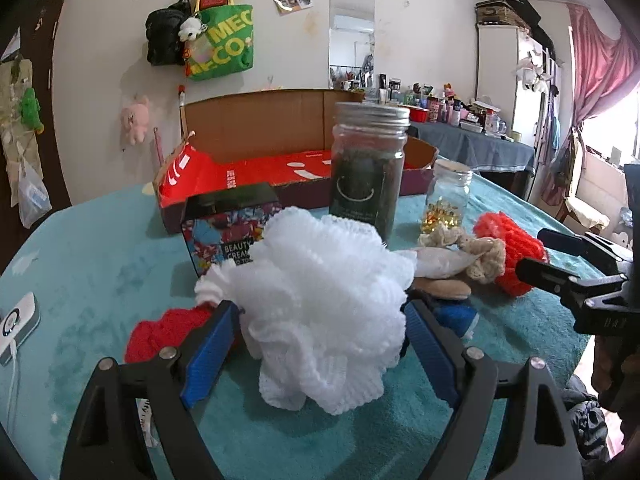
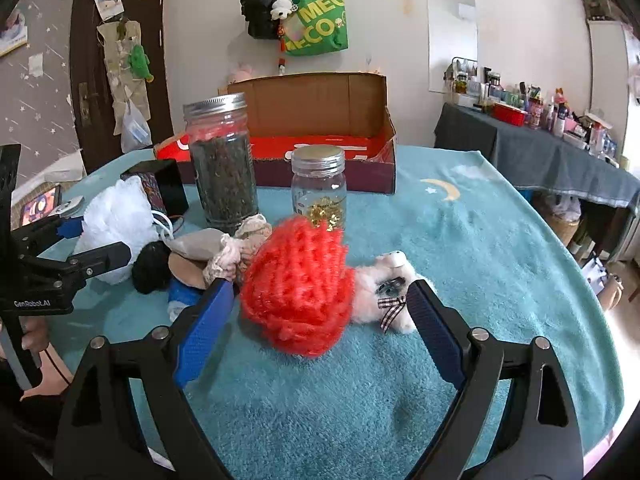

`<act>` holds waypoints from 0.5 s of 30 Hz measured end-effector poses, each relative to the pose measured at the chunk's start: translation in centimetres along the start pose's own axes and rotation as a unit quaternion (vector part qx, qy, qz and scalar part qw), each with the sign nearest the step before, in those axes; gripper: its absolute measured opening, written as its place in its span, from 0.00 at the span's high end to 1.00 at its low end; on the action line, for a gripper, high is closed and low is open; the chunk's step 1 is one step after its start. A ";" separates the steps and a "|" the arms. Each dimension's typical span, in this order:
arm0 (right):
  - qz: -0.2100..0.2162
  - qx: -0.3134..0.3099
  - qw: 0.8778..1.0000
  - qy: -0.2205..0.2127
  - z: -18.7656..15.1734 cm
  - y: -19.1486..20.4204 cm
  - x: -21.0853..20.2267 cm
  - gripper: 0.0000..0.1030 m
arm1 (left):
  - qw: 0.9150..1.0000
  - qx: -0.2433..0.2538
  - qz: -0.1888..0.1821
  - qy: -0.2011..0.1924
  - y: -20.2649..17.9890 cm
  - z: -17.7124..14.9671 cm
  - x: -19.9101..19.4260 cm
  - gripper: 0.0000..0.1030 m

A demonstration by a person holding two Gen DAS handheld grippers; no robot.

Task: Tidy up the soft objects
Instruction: 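Carry both puffs into the cardboard box and lower them onto its red floor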

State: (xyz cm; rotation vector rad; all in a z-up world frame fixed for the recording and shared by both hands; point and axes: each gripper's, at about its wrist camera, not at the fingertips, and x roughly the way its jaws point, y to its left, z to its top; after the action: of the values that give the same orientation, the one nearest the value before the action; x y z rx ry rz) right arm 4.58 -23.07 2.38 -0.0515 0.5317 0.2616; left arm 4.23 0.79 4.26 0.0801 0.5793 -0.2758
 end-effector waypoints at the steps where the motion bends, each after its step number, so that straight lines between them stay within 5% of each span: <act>1: 0.001 -0.001 1.000 0.002 0.0 0.0 0.2 0.15 | 1.000 0.000 -0.002 0.001 0.0 0.0 0.0 0.26; 3: 0.011 0.000 1.000 0.011 -0.1 0.1 0.7 0.30 | 1.000 0.003 -0.007 0.002 -0.2 0.1 0.0 0.37; 4: 0.024 0.003 1.000 0.016 -0.2 0.1 1.0 0.55 | 1.000 0.002 -0.008 0.002 -0.2 0.1 0.0 0.41; 15: 0.055 0.013 0.998 -0.022 0.9 0.4 -0.9 0.59 | 0.999 0.006 -0.012 -0.036 -0.5 1.2 -2.1 0.51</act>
State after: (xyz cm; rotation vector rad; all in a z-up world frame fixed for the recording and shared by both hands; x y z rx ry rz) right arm 4.18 -22.82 3.63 0.0097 0.4940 0.3626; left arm 3.05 0.67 6.44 0.0747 0.5068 -0.3042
